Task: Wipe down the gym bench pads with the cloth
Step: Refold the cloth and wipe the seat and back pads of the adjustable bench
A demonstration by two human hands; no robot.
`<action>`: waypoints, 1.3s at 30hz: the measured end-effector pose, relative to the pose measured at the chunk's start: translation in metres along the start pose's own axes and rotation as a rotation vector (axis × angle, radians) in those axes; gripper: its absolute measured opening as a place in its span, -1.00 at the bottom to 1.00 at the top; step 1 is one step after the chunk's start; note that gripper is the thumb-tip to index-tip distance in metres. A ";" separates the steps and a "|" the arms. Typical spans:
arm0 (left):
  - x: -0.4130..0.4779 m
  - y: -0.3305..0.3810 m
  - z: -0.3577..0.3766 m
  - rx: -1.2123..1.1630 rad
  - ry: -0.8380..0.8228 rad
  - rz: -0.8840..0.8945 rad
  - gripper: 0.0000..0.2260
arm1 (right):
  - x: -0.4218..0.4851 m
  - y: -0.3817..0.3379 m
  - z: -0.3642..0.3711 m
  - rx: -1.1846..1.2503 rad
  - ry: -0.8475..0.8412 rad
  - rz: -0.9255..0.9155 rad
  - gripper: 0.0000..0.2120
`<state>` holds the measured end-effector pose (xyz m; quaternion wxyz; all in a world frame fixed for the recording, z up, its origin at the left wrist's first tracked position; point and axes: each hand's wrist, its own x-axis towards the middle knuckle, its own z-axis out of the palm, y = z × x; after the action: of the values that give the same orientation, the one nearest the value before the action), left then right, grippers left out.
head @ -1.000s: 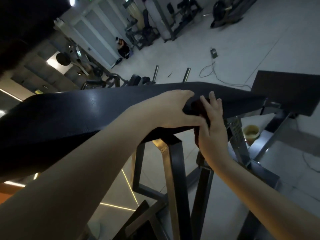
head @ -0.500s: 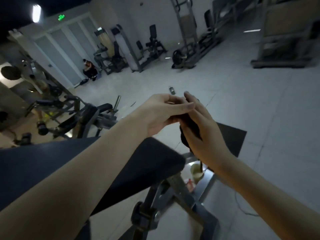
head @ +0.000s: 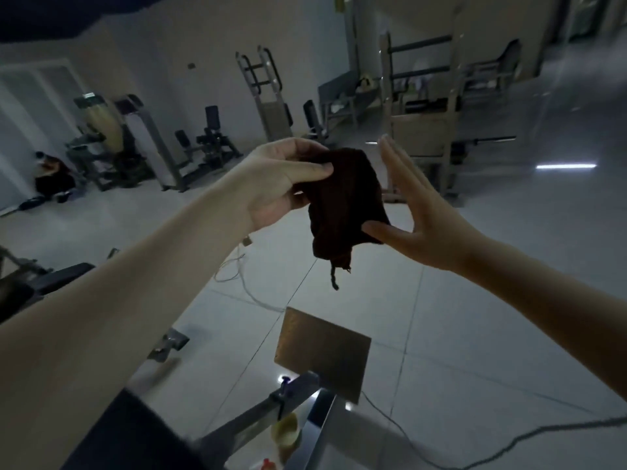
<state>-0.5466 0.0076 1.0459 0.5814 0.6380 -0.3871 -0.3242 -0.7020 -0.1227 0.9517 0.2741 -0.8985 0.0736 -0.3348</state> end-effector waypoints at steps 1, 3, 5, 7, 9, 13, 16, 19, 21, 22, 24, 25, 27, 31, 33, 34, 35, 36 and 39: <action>0.017 0.004 0.002 0.005 -0.031 0.015 -0.80 | 0.010 0.013 -0.013 -0.047 -0.011 0.028 -0.07; 0.049 0.012 0.004 0.031 -0.087 0.052 -0.79 | 0.032 0.035 -0.039 -0.042 -0.040 0.094 0.00; 0.080 0.024 0.007 0.054 -0.133 0.100 -0.80 | 0.061 0.051 -0.068 0.026 -0.073 0.168 0.01; 0.112 0.037 0.008 0.044 -0.176 0.154 -0.80 | 0.092 0.067 -0.098 0.005 -0.129 0.216 -0.03; 0.145 0.047 0.005 0.025 -0.209 0.202 -0.80 | 0.122 0.082 -0.125 -0.071 -0.233 0.231 -0.05; 0.212 0.059 0.007 -0.001 -0.269 0.268 -0.81 | 0.161 0.115 -0.155 -0.081 -0.292 0.258 -0.11; 0.256 0.058 0.011 0.020 -0.310 0.288 -0.82 | 0.186 0.141 -0.158 0.103 -0.227 0.255 -0.24; 0.296 0.055 0.014 0.064 -0.323 0.301 -0.81 | 0.220 0.165 -0.157 0.227 -0.255 0.255 -0.42; 0.324 0.052 0.016 0.071 -0.313 0.307 -0.80 | 0.245 0.187 -0.157 0.258 -0.322 0.243 -0.47; 0.339 0.051 0.017 0.070 -0.306 0.309 -0.80 | 0.257 0.199 -0.157 0.268 -0.337 0.241 -0.48; 0.372 0.049 0.020 0.086 -0.277 0.318 -0.80 | 0.283 0.229 -0.159 0.293 -0.335 0.227 -0.48; 0.391 0.048 0.022 0.104 -0.255 0.322 -0.80 | 0.296 0.245 -0.161 0.303 -0.329 0.216 -0.50; 0.429 0.047 0.026 0.125 -0.216 0.328 -0.79 | 0.323 0.280 -0.166 0.319 -0.332 0.186 -0.57; 0.512 0.050 0.041 0.157 -0.194 0.349 -0.77 | 0.382 0.352 -0.189 0.277 -0.385 0.120 -0.66; 0.550 0.055 0.049 0.174 -0.173 0.365 -0.77 | 0.414 0.382 -0.206 0.237 -0.406 0.098 -0.72; 0.568 0.057 0.053 0.174 -0.155 0.370 -0.77 | 0.429 0.396 -0.214 0.219 -0.415 0.087 -0.73; 0.584 0.060 0.057 0.172 -0.138 0.375 -0.77 | 0.444 0.408 -0.222 0.206 -0.421 0.074 -0.74; 0.599 0.063 0.060 0.173 -0.123 0.383 -0.77 | 0.458 0.420 -0.229 0.202 -0.428 0.056 -0.74; 0.632 0.069 0.062 0.166 -0.083 0.389 -0.78 | 0.493 0.448 -0.239 0.220 -0.482 -0.016 -0.69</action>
<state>-0.2987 -0.5750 1.1307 0.5620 0.5829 -0.5521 -0.1988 -0.4556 -0.7602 1.1349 0.3772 -0.9176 -0.0377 -0.1194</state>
